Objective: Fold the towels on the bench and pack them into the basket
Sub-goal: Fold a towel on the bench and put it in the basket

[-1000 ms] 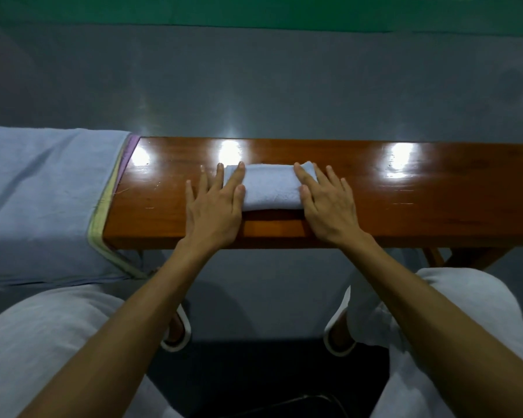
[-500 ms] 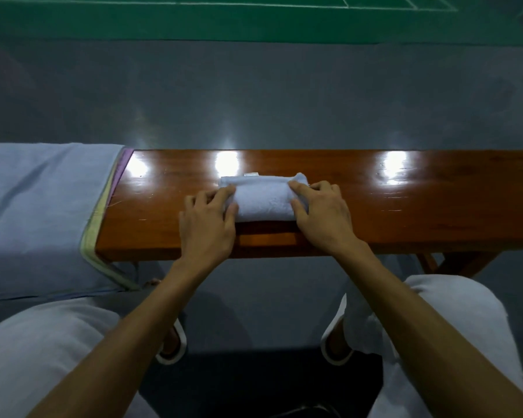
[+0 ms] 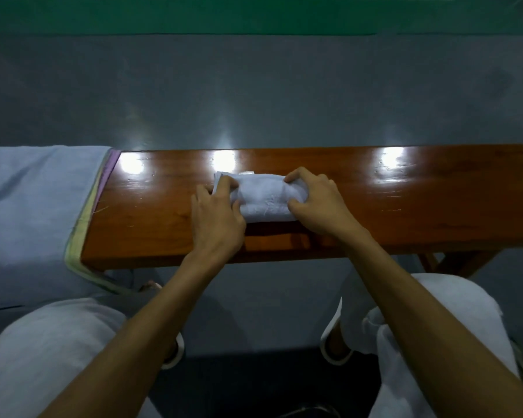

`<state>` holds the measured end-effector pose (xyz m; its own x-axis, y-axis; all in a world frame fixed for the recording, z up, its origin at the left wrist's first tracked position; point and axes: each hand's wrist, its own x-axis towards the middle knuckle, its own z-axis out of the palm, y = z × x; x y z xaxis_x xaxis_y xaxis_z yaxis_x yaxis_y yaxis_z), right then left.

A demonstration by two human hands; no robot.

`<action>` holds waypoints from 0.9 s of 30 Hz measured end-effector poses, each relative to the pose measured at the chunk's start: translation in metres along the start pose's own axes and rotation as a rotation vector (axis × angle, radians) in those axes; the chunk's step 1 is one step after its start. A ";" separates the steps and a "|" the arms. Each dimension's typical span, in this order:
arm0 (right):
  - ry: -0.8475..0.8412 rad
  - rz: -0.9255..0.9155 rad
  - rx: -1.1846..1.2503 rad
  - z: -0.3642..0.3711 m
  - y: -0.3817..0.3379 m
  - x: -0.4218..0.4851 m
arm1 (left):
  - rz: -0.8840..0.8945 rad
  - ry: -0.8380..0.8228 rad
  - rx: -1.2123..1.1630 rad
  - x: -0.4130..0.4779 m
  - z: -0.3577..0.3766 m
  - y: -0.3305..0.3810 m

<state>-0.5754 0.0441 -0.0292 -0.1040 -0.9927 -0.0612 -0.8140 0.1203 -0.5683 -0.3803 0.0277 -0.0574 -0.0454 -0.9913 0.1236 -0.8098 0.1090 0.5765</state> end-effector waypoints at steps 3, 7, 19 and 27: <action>0.030 -0.043 0.048 0.001 0.004 -0.001 | -0.001 0.034 -0.046 0.003 -0.001 0.001; 0.070 -0.061 0.100 0.001 0.010 -0.002 | -0.010 0.018 -0.115 0.007 0.000 -0.003; 0.159 -0.036 0.158 -0.025 0.036 -0.009 | 0.107 0.012 -0.311 0.003 0.004 0.021; 0.200 0.020 0.165 -0.074 0.081 -0.023 | 0.175 -0.007 -0.398 0.000 0.036 0.081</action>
<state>-0.6812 0.0778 -0.0135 -0.2434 -0.9665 0.0810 -0.7081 0.1200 -0.6959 -0.4670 0.0334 -0.0394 -0.1668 -0.9557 0.2425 -0.5012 0.2939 0.8139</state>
